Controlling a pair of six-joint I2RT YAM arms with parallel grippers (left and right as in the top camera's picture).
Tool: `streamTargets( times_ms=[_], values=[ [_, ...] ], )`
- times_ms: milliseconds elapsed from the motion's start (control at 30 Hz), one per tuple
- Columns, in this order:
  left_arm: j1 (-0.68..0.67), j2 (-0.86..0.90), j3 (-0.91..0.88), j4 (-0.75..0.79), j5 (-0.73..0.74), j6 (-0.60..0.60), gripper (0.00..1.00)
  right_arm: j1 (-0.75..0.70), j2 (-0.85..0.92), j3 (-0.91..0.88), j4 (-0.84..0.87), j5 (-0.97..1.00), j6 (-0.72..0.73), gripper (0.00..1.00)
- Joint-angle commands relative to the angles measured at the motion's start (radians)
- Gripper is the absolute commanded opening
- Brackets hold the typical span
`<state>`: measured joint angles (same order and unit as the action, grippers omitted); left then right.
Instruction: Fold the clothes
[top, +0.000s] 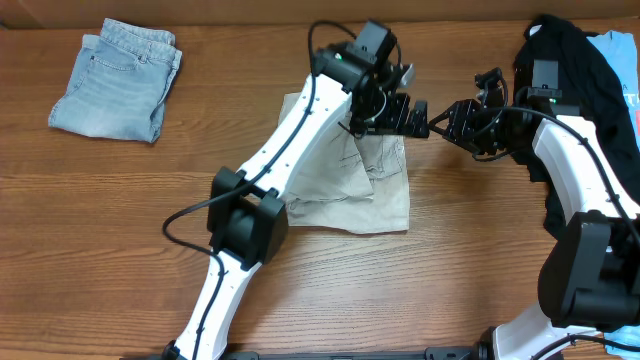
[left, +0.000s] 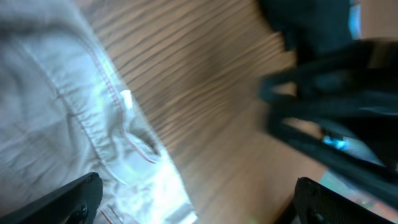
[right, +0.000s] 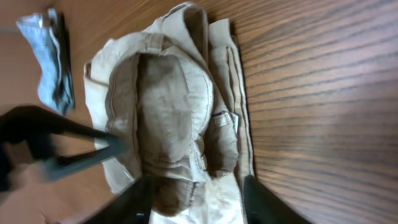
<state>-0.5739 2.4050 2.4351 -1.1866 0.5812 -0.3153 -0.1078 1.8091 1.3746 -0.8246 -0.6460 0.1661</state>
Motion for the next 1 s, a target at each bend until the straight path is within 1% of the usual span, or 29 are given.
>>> streamTargets(
  times_ms=[0, 67, 133, 200, 233, 367, 467, 633, 667, 700, 767, 800, 833, 867, 900, 933, 967],
  values=[
    [0.012, -0.166, 0.115, -0.011, 0.035, 0.024, 1.00, 0.001, -0.012, 0.012, 0.003, 0.021, -0.006, 0.61],
    [0.026, -0.217, 0.149, -0.023, 0.008, 0.025, 1.00, 0.002, -0.012, 0.010, 0.007, 0.032, -0.006, 0.73],
    [0.046, -0.272, 0.163, -0.035, -0.040, 0.044, 1.00, 0.009, -0.011, 0.004, 0.020, 0.047, -0.011, 0.87],
    [0.073, -0.325, 0.163, -0.059, -0.106, 0.077, 1.00, 0.023, -0.006, 0.000, 0.031, 0.061, -0.017, 0.97],
    [0.088, -0.347, 0.163, -0.076, -0.153, 0.090, 1.00, 0.036, 0.001, -0.001, 0.037, 0.074, -0.019, 1.00],
    [0.148, -0.396, 0.163, -0.165, -0.336, 0.141, 1.00, 0.099, 0.044, -0.001, 0.074, 0.091, -0.043, 1.00],
    [0.190, -0.396, 0.161, -0.233, -0.407, 0.169, 1.00, 0.144, 0.089, -0.001, 0.114, 0.111, -0.038, 1.00],
    [0.223, -0.362, 0.154, -0.327, -0.408, 0.249, 1.00, 0.172, 0.132, -0.001, 0.136, 0.111, -0.026, 1.00],
    [0.222, -0.350, 0.147, -0.339, -0.408, 0.268, 0.98, 0.171, 0.130, 0.002, 0.135, 0.111, -0.024, 1.00],
    [0.218, -0.339, 0.138, -0.352, -0.408, 0.283, 0.94, 0.163, 0.124, 0.007, 0.130, 0.111, -0.020, 1.00],
    [0.204, -0.301, 0.117, -0.381, -0.407, 0.293, 0.83, 0.136, 0.106, 0.021, 0.112, 0.110, -0.012, 0.98],
    [0.198, -0.279, 0.109, -0.397, -0.407, 0.293, 0.70, 0.121, 0.094, 0.027, 0.101, 0.110, -0.012, 0.98],
    [0.193, -0.255, 0.099, -0.411, -0.407, 0.294, 0.53, 0.105, 0.081, 0.034, 0.087, 0.111, -0.013, 0.98],
    [0.187, -0.226, 0.084, -0.427, -0.407, 0.293, 0.23, 0.084, 0.067, 0.043, 0.068, 0.111, -0.013, 0.97],
    [0.186, -0.206, 0.071, -0.435, -0.404, 0.293, 0.08, 0.068, 0.059, 0.051, 0.052, 0.111, -0.013, 0.97],
    [0.183, -0.181, 0.052, -0.441, -0.404, 0.293, 0.04, 0.049, 0.051, 0.060, 0.032, 0.111, -0.014, 0.97],
    [0.180, -0.158, 0.034, -0.444, -0.404, 0.293, 0.04, 0.031, 0.045, 0.069, 0.013, 0.111, -0.017, 0.97]
  ],
)
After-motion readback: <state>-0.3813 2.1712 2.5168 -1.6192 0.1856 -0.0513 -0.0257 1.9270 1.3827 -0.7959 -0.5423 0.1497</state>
